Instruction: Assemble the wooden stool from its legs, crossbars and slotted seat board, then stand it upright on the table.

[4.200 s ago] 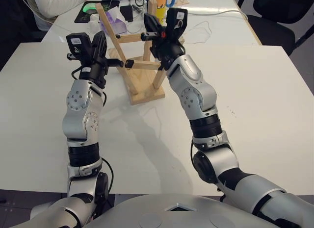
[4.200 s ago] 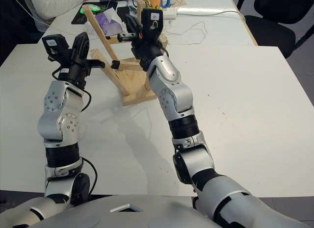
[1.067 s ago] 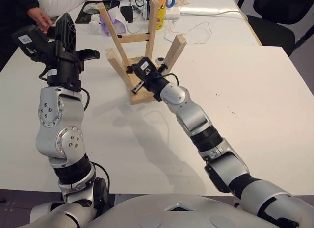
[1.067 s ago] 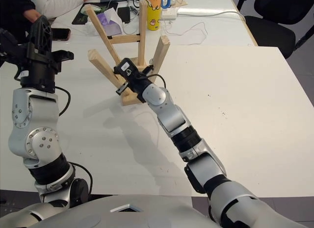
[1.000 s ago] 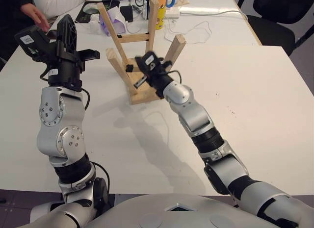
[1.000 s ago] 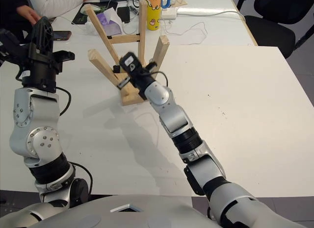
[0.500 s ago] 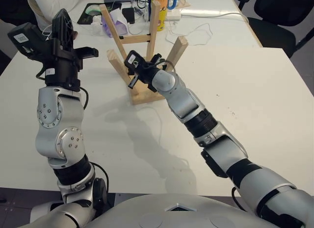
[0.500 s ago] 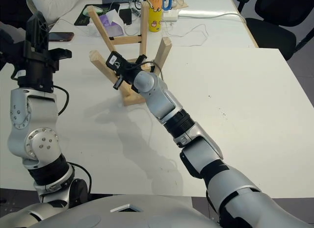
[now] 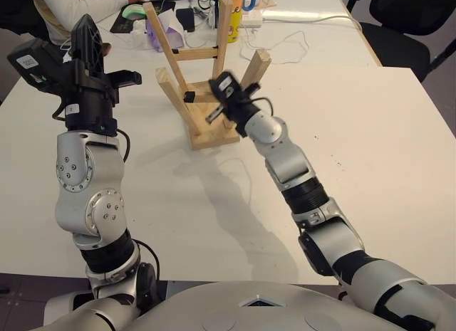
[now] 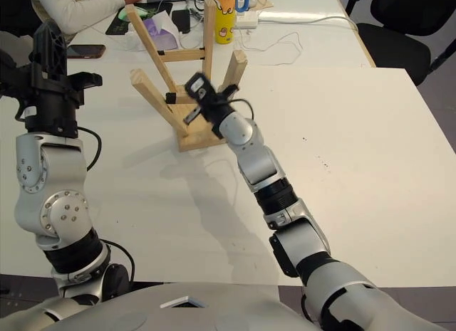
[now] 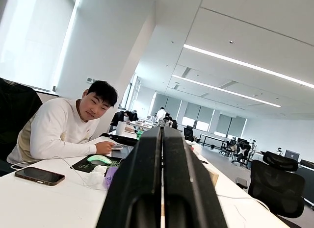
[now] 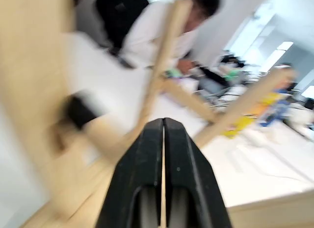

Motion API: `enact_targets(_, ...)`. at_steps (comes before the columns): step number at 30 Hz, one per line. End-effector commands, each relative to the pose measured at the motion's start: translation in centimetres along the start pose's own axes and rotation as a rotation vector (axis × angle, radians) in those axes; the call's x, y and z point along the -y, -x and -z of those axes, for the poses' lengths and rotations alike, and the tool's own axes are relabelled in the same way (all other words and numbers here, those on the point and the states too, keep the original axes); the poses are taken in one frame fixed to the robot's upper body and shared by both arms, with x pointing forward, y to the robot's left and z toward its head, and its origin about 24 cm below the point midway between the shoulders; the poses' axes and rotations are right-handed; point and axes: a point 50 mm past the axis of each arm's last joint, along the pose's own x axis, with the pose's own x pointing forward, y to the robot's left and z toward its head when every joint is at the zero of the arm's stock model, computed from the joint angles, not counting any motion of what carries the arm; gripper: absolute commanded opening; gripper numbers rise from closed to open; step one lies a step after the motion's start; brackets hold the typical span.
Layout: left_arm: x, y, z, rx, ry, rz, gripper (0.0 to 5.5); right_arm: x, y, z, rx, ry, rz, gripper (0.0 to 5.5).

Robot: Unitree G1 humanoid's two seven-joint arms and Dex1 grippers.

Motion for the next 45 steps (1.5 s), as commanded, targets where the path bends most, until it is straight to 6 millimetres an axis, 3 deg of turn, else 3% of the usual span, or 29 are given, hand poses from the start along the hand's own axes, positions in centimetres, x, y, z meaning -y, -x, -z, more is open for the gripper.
enact_targets(1, 0.2, -0.9, -0.4, -0.006, -0.007, 0.047, 0.0, 2.7, -1.4, -9.7, 0.377, -0.021, 0.162, 0.03)
enact_targets(4, 0.3, -1.1, -0.5, -0.003, -0.007, 0.056, 0.0, 3.7, -2.0, -13.9, 0.5, -0.031, 0.2, 0.03)
enact_targets(5, 0.4, -1.1, -0.6, 0.0, -0.006, 0.057, 0.0, 3.6, -2.3, -14.4, 0.504, -0.033, 0.193, 0.03)
enact_targets(7, 0.4, -1.1, -0.7, 0.009, -0.006, 0.055, 0.0, 1.9, -3.5, -12.0, 0.362, 0.018, 0.116, 0.03)
enact_targets(9, 0.5, -0.9, -0.8, 0.02, -0.007, 0.047, 0.0, -2.3, -3.9, -3.1, -0.085, 0.154, -0.161, 0.03)
enact_targets(10, 0.4, -0.6, -0.9, 0.028, -0.009, 0.038, 0.0, -4.7, -1.9, 3.2, -0.33, 0.257, -0.361, 0.03)
enact_targets(11, 0.3, -0.1, -1.0, 0.04, -0.014, 0.027, 0.0, -6.6, 1.4, 9.1, -0.562, 0.33, -0.553, 0.03)
enact_targets(12, 0.3, 0.3, -1.2, 0.056, -0.013, 0.014, 0.0, -7.3, 5.2, 14.8, -0.793, 0.407, -0.684, 0.03)
enact_targets(13, 0.3, 0.5, -1.3, 0.078, -0.01, -0.002, 0.0, -7.0, 8.7, 18.5, -1.0, 0.402, -0.773, 0.03)
enact_targets(15, 0.6, 0.4, -1.2, 0.109, 0.004, -0.011, 0.0, -5.3, 11.5, 20.9, -1.173, 0.434, -0.898, 0.03)
enact_targets(18, 1.0, 0.2, -1.3, 0.141, 0.021, -0.026, 0.0, -3.5, 12.0, 21.4, -1.221, 0.506, -0.964, 0.03)
enact_targets(21, 0.8, 0.6, -0.8, 0.131, 0.017, -0.052, 0.0, -3.5, 10.8, 20.8, -1.139, 0.486, -0.9, 0.03)
enact_targets(24, 0.7, 0.6, -0.4, 0.111, 0.014, -0.05, 0.0, -4.0, 8.2, 18.9, -0.951, 0.426, -0.769, 0.03)
enact_targets(28, 0.3, 0.0, 0.2, 0.069, -0.01, -0.028, 0.0, -4.4, 3.4, 12.5, -0.599, 0.324, -0.575, 0.03)
enact_targets(31, -0.3, 0.0, 0.4, 0.041, -0.026, -0.023, 0.0, -3.9, 1.6, 7.7, -0.406, 0.266, -0.496, 0.03)
enact_targets(38, -0.8, -0.2, 0.7, -0.001, -0.048, -0.007, 0.0, 1.5, -0.6, -5.0, 0.047, 0.051, -0.27, 0.03)
enact_targets(45, -0.9, 0.1, 1.4, -0.061, -0.08, 0.024, 0.0, 6.3, -0.9, -11.7, 0.193, 0.064, -0.286, 0.03)
